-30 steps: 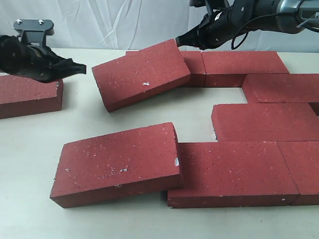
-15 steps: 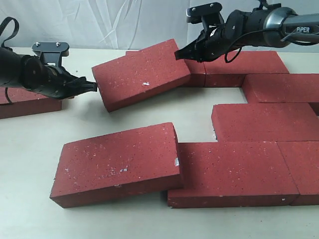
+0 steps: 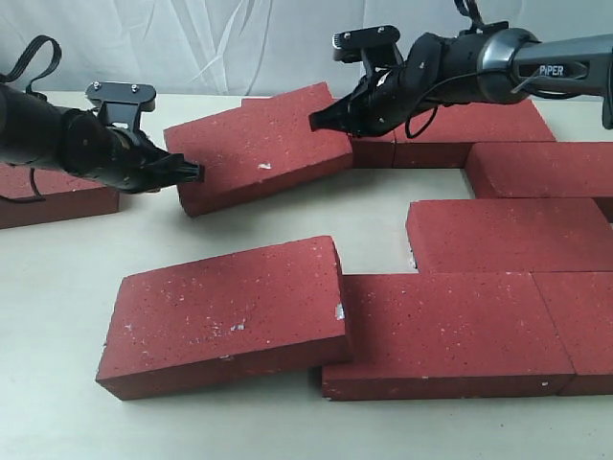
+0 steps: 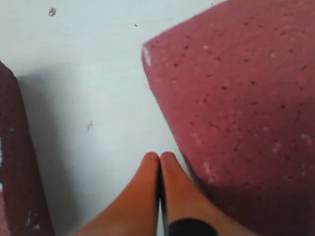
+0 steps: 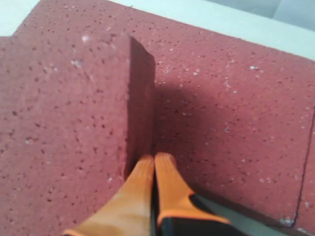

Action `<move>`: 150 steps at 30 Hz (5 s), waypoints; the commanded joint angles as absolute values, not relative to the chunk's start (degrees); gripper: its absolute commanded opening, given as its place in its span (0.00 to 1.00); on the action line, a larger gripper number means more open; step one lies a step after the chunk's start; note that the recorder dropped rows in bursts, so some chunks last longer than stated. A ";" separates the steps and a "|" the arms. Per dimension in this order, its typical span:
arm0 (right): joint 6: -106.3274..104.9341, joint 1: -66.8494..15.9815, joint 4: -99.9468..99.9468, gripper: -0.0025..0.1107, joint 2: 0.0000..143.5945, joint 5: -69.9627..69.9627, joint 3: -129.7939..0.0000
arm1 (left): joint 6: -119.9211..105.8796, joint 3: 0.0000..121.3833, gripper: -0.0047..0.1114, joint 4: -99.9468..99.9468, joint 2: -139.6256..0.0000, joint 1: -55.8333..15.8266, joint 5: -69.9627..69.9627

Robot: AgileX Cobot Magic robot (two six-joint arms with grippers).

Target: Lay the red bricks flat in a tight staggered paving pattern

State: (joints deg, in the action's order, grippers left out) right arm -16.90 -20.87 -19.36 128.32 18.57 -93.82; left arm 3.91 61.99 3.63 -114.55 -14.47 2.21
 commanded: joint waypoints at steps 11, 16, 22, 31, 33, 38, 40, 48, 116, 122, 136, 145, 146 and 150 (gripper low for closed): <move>-16.89 -21.39 -20.90 0.02 120.71 40.56 -94.09 | 3.87 62.31 0.04 -4.29 -103.96 -13.81 21.91; -9.89 -21.39 -12.85 0.02 120.12 36.63 -94.09 | 3.98 62.31 0.04 -2.33 -104.36 -11.08 19.24; -2.58 -21.39 -5.61 0.02 121.63 33.80 -94.09 | 3.98 62.31 0.04 0.00 -108.21 -11.02 11.62; -2.58 -21.39 -5.89 0.02 126.14 26.30 -94.09 | 3.98 62.31 0.04 4.49 -111.72 -11.02 5.59; -2.58 -21.39 -6.42 0.02 126.66 24.71 -94.09 | 3.98 62.31 0.04 5.76 -112.08 -11.16 4.21; -2.58 -21.79 -11.39 0.02 127.94 24.99 -94.09 | 3.98 62.31 0.04 5.44 -113.52 -11.54 2.56; -2.68 -22.62 -12.38 0.02 128.58 25.82 -94.09 | 3.98 62.31 0.04 5.77 -114.14 -11.54 2.74; -2.68 -24.76 -15.86 0.02 127.99 28.43 -94.09 | 3.98 62.31 0.04 6.19 -115.07 -11.54 6.34; -6.54 -35.03 -15.60 0.02 124.75 42.81 -92.01 | 3.86 62.19 0.04 11.25 -106.72 -9.27 18.80; -5.69 -35.03 -15.72 0.02 125.80 40.43 -92.01 | 3.86 62.19 0.04 10.94 -110.09 -9.27 15.81; -5.33 -35.03 -21.12 0.02 128.05 34.98 -92.01 | 3.86 62.19 0.04 10.74 -114.17 -9.27 10.29; -2.72 -35.03 -21.94 0.02 128.29 29.35 -92.01 | 3.86 62.33 0.04 10.64 -114.40 -9.27 7.46; -2.72 -35.03 -21.94 0.02 128.29 29.21 -92.01 | 3.86 62.33 0.04 10.64 -114.40 -9.27 7.14; -2.72 -35.03 -21.94 0.02 128.29 28.44 -92.01 | 3.86 62.33 0.04 10.64 -114.65 -9.27 6.45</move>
State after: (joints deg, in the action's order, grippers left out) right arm -2.87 -35.19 -22.51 128.45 30.54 -92.09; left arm 3.82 62.19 10.63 -114.32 -9.49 7.59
